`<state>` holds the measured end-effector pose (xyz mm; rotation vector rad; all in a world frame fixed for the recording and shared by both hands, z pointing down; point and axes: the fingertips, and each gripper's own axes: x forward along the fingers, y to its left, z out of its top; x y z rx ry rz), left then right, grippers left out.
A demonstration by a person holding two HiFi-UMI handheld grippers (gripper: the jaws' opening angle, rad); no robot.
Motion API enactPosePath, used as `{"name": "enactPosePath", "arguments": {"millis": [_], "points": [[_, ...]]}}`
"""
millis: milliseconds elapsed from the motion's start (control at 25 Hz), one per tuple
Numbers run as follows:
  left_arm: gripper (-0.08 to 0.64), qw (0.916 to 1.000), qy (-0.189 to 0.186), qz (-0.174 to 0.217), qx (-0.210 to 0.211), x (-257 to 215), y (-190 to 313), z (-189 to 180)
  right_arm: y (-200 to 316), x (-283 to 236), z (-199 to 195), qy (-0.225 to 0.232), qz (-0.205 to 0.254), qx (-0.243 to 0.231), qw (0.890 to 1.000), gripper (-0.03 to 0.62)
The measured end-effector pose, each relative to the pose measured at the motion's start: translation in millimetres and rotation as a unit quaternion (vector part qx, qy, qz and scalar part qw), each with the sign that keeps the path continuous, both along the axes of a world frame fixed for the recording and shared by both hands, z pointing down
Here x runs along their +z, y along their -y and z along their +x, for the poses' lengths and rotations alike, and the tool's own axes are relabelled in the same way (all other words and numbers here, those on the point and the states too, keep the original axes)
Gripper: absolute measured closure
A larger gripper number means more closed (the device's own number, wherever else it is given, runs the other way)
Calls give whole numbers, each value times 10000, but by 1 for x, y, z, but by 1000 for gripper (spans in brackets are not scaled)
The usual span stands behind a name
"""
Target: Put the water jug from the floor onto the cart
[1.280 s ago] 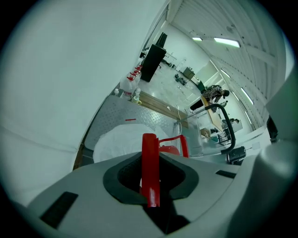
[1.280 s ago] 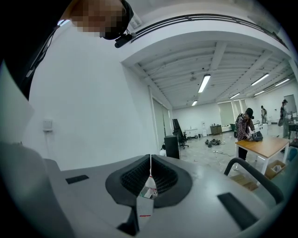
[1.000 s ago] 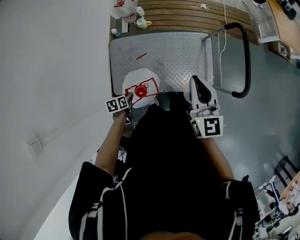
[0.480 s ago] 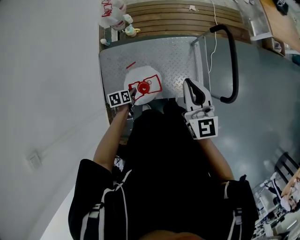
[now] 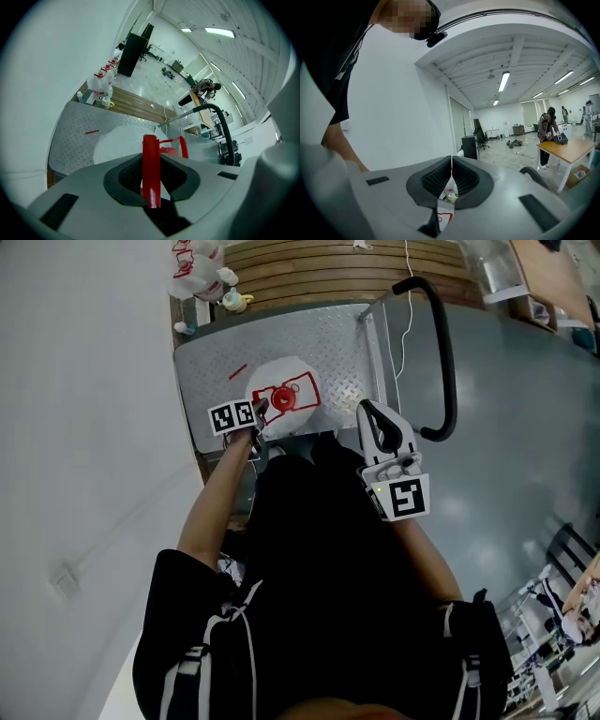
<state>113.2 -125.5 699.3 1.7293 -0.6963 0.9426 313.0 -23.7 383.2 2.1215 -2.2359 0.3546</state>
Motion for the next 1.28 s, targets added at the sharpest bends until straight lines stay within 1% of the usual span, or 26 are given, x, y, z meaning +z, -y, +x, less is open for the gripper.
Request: {"name": "enactPosePath", "arguments": {"millis": [120,240,440,520,600,680,880,1080,1200,1280], "points": [[479,9999,-16,-141,-58,6,2,17,-5,5,3,151,-65,-82,9998,572],[479,9999,11,-154,19,15,8,32,-7,8,3,169,-109,-143,9997,572],[479,9997,186,-145,110,37,15,27,-12,15,6,134,-201,-19,9997,572],[479,9996,184,-82,193,41,16,27,-14,20,8,132,-305,2,9994,572],[479,9990,221,56,381,40,18,28,-15,23,10,147,-360,-4,9992,572],[479,9985,296,176,427,40,21,28,-16,25,12,163,-381,4,9991,572],[480,9959,701,439,369,50,26,4,-18,23,9,88,-486,-105,9987,572],[482,9937,939,597,150,63,43,-18,-14,27,0,110,-558,-245,9981,572],[482,9909,1147,703,-98,73,54,-41,-12,28,-12,153,-617,-395,9972,572],[482,9889,1272,739,-214,79,62,-56,-13,27,-17,63,-632,-446,9970,572]]}}
